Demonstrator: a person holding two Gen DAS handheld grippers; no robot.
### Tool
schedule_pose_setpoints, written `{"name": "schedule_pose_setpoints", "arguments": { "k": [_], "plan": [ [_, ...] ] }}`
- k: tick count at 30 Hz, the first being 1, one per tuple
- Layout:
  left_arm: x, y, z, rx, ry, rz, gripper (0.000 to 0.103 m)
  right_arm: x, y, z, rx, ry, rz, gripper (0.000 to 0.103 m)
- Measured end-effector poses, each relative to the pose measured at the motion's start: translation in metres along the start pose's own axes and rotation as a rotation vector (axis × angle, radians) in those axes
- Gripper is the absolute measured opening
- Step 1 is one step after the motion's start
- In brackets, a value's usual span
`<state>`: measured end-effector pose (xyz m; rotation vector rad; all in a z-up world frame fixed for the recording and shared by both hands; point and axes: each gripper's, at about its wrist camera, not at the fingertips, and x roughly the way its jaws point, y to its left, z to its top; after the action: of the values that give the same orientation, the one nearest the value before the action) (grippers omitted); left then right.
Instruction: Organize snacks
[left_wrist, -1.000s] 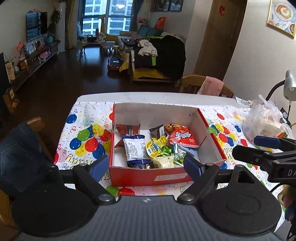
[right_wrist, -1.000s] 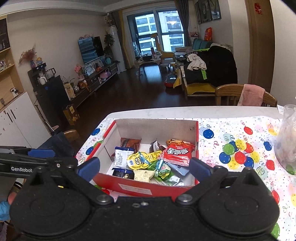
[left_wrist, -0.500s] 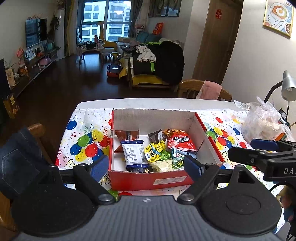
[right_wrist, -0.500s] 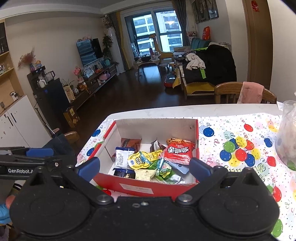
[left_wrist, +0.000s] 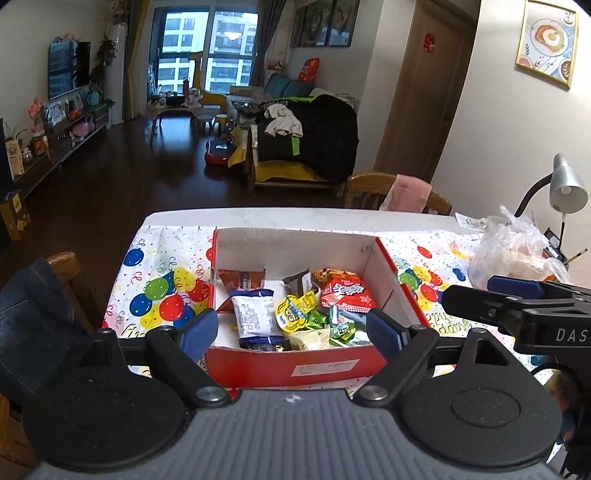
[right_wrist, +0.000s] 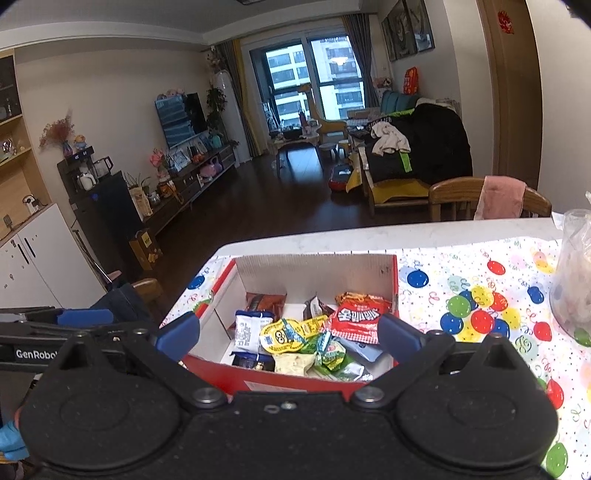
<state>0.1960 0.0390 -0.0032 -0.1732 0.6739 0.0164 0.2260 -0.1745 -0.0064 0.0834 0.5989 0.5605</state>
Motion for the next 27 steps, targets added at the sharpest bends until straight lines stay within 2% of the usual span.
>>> {"name": "schedule_pose_setpoints", "arguments": {
  "k": [14, 27],
  "plan": [
    [-0.016, -0.009, 0.0, 0.01, -0.063, -0.024, 0.088, -0.007, 0.004, -0.001, -0.028, -0.047, -0.013, 0.103],
    [-0.023, -0.016, -0.006, 0.024, -0.059, -0.039, 0.088, -0.015, 0.005, -0.006, -0.028, -0.048, -0.023, 0.103]
  ]
}}
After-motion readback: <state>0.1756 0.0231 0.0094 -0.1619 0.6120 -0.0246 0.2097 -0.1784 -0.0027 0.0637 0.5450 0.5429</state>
